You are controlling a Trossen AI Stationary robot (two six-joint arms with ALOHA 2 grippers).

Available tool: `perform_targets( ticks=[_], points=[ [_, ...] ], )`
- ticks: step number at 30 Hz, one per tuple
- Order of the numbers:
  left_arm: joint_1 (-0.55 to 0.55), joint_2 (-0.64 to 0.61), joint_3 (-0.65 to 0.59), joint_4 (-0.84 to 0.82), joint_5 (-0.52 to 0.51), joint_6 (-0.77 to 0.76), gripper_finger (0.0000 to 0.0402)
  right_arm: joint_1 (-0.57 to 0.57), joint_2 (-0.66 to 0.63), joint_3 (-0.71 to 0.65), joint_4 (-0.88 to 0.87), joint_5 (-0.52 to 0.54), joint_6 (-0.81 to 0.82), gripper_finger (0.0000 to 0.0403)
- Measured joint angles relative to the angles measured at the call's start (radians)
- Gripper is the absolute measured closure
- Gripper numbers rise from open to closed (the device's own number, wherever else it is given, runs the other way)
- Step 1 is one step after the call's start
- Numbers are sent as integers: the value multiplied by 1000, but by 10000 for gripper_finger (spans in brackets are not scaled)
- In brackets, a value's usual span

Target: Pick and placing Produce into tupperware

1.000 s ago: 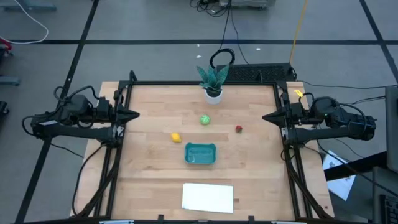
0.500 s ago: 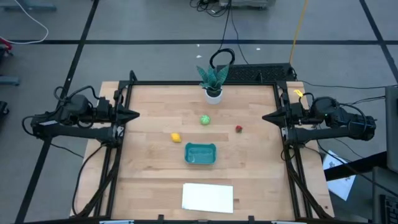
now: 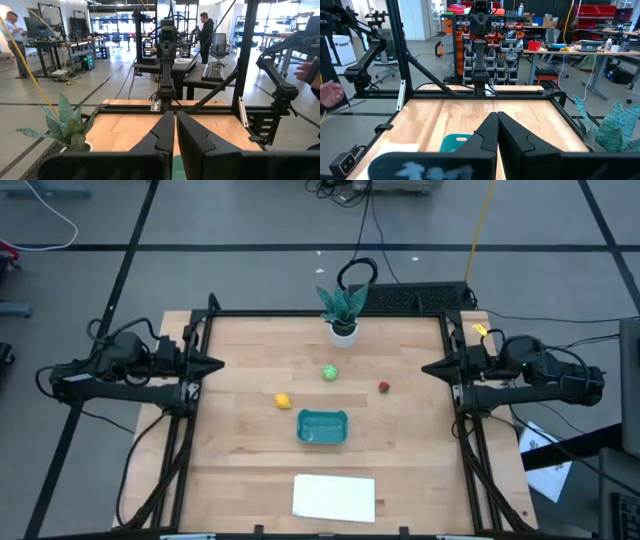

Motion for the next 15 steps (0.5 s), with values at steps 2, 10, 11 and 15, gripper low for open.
perform_targets(
  ticks=[2,10,11,15],
  points=[
    [0,0,0,0,0,0,376,0,0,0,0,0,0,403],
    [0,0,0,0,0,0,376,0,0,0,13,0,0,403],
    [0,0,0,0,0,0,376,0,0,0,16,0,0,403],
    [0,0,0,0,0,0,376,0,0,0,23,0,0,403]
  ],
)
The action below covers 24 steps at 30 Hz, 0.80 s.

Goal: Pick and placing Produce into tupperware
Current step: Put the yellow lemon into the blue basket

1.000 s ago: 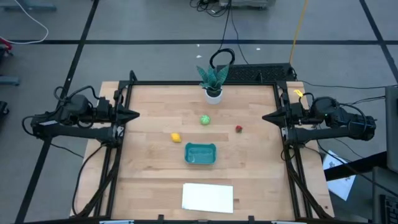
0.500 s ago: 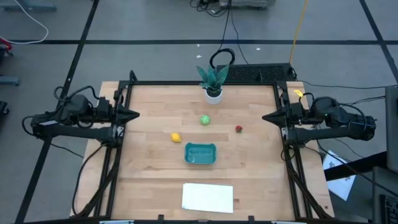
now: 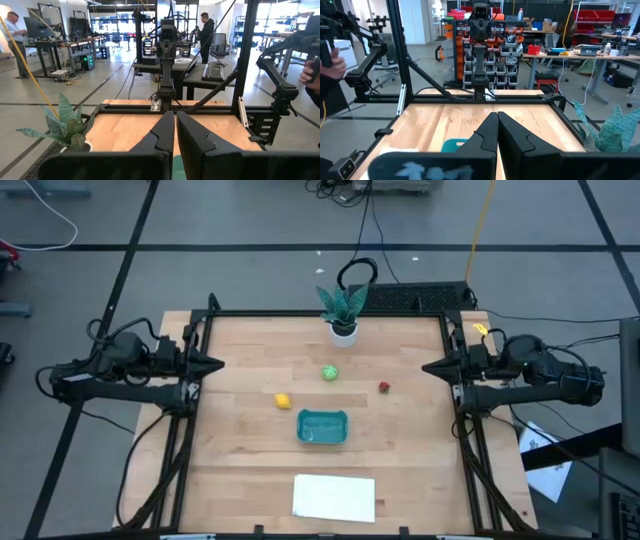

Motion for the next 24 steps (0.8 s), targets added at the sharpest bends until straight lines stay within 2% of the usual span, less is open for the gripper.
perform_targets(
  ticks=[14,24],
  points=[
    [0,0,0,12,0,-11,376,0,0,0,29,0,0,403],
    [0,0,0,96,8,-24,376,0,8,0,62,0,0,403]
  ],
)
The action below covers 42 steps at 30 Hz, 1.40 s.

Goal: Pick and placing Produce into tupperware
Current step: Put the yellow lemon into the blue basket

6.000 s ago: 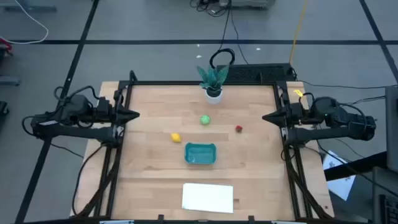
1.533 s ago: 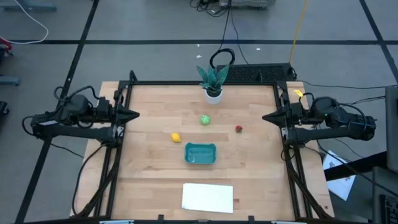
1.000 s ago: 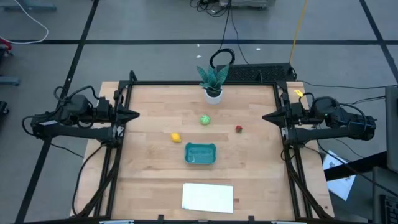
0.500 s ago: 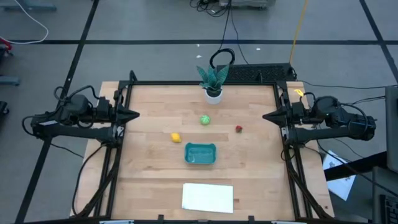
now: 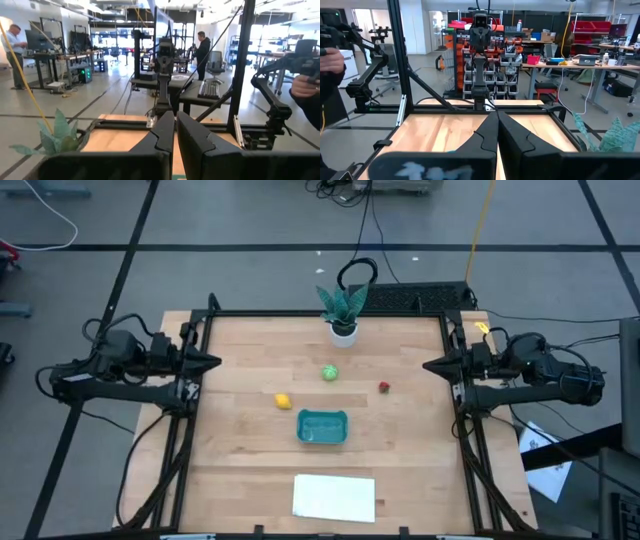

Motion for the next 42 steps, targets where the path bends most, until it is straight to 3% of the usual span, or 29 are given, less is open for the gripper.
perform_targets(
  ticks=[9,18,28,34,36,42],
  points=[
    [0,15,0,70,-22,23,376,0,34,0,-4,0,-13,403],
    [0,92,0,67,-140,97,397,0,84,0,-9,2,-42,403],
    [16,122,13,55,-200,160,401,0,106,-22,-15,188,5,403],
    [86,142,15,63,-215,169,401,0,119,-76,-11,187,-8,403],
    [121,160,15,56,-197,149,401,0,113,-87,-11,187,-16,403],
    [224,224,26,61,-1,120,400,0,45,-90,-10,188,-27,403]
  ],
)
